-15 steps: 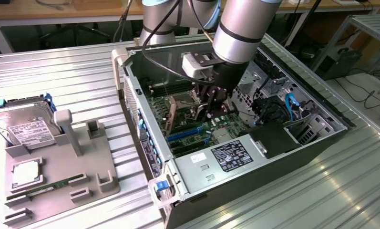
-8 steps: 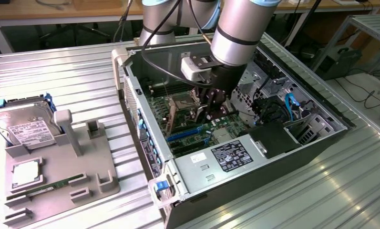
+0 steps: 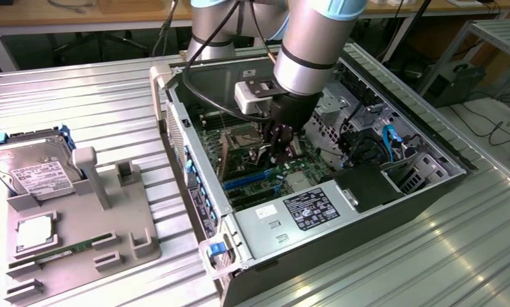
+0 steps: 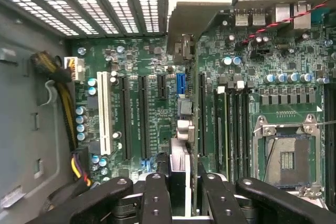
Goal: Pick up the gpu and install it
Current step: 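Insert the gpu into the slot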
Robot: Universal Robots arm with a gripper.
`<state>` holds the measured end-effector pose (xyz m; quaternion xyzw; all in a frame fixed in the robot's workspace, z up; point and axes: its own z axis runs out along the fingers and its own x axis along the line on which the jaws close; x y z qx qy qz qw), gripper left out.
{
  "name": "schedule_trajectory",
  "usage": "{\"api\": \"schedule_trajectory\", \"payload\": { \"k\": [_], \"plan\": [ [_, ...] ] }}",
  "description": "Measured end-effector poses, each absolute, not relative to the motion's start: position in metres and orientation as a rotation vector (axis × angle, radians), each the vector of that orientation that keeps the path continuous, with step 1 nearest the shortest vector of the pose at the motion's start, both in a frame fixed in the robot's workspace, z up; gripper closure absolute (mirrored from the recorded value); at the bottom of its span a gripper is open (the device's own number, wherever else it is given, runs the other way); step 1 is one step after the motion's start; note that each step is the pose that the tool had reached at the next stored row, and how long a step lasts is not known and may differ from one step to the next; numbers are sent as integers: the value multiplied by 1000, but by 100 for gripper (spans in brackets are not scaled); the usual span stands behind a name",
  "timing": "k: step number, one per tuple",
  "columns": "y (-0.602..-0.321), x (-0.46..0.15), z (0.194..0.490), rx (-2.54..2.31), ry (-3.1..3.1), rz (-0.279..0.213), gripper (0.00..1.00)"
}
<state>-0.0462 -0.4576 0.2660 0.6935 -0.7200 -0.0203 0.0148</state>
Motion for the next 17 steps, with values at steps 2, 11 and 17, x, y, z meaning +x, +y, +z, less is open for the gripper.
{"api": "schedule_trajectory", "payload": {
  "k": [2,11,17],
  "plan": [
    [-456,-48,264,2163,-2242,-58,72],
    [-456,-52,255,2200,-2207,-54,72],
    [-456,-53,255,2200,-2207,-54,72]
  ]
}}
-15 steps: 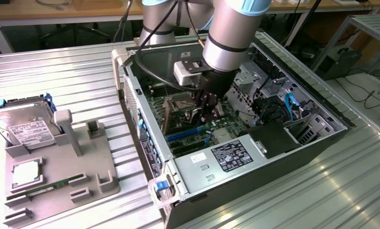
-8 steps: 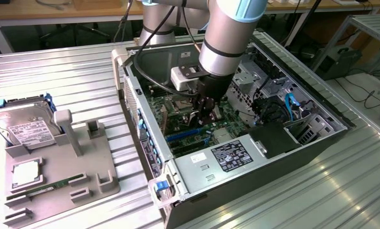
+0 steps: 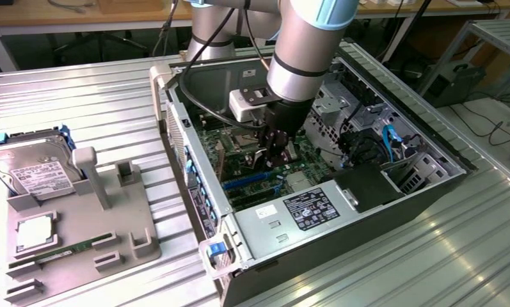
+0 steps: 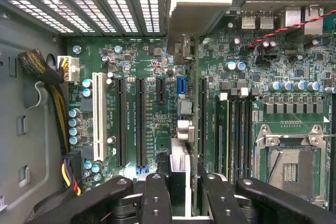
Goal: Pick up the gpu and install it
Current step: 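Insert the gpu into the slot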
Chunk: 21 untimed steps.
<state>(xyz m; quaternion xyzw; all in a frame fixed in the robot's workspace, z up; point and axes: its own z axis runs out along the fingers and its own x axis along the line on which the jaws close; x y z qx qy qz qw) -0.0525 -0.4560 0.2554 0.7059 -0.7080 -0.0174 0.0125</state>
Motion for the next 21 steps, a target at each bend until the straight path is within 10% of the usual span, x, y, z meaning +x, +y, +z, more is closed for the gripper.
{"api": "schedule_trajectory", "payload": {
  "k": [21],
  "plan": [
    [-462,-64,255,2222,-2223,-32,72]
  ]
}}
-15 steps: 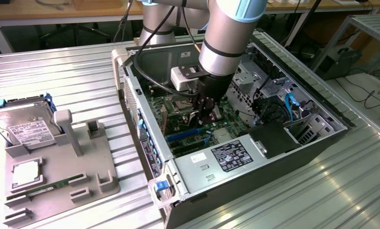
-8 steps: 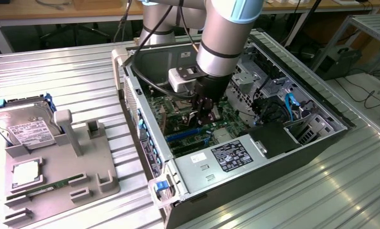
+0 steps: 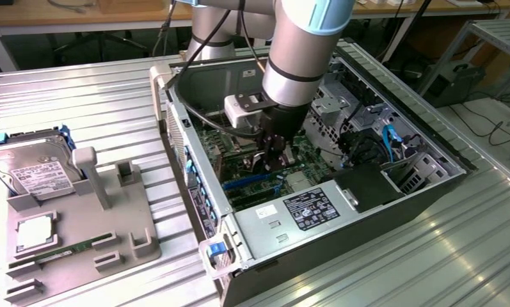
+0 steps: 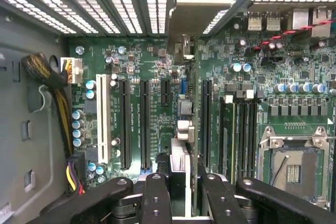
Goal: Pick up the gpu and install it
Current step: 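Insert the gpu into the slot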
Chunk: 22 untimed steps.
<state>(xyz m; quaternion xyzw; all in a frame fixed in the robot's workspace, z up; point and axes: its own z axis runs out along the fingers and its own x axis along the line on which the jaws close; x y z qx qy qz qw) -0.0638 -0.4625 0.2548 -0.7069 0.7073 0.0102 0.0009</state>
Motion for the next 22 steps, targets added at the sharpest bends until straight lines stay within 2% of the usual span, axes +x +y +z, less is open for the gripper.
{"api": "schedule_trajectory", "payload": {
  "k": [22],
  "plan": [
    [-461,-79,250,-2219,2221,32,72]
  ]
}}
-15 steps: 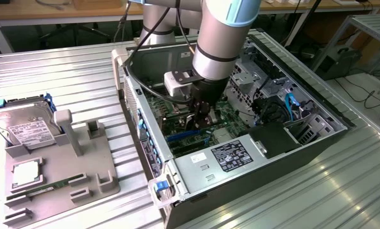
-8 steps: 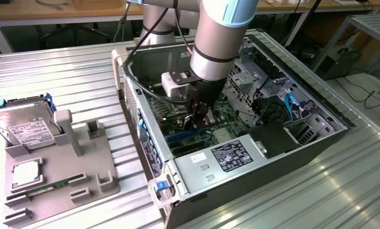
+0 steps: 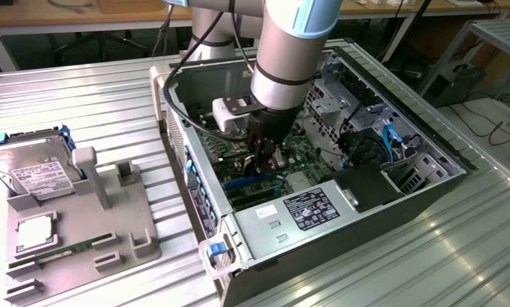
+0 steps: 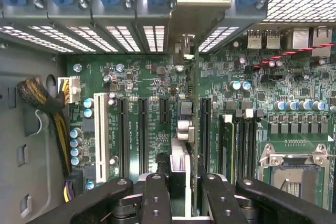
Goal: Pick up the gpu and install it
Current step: 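Insert the gpu into the slot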
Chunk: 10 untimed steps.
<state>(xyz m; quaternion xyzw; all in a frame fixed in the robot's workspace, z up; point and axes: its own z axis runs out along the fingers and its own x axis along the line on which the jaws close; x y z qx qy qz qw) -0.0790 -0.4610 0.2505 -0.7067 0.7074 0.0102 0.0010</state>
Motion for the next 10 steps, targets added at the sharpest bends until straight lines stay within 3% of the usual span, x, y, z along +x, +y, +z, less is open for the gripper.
{"api": "schedule_trajectory", "payload": {
  "k": [10],
  "plan": [
    [-459,-82,228,-2218,2220,47,72]
  ]
}}
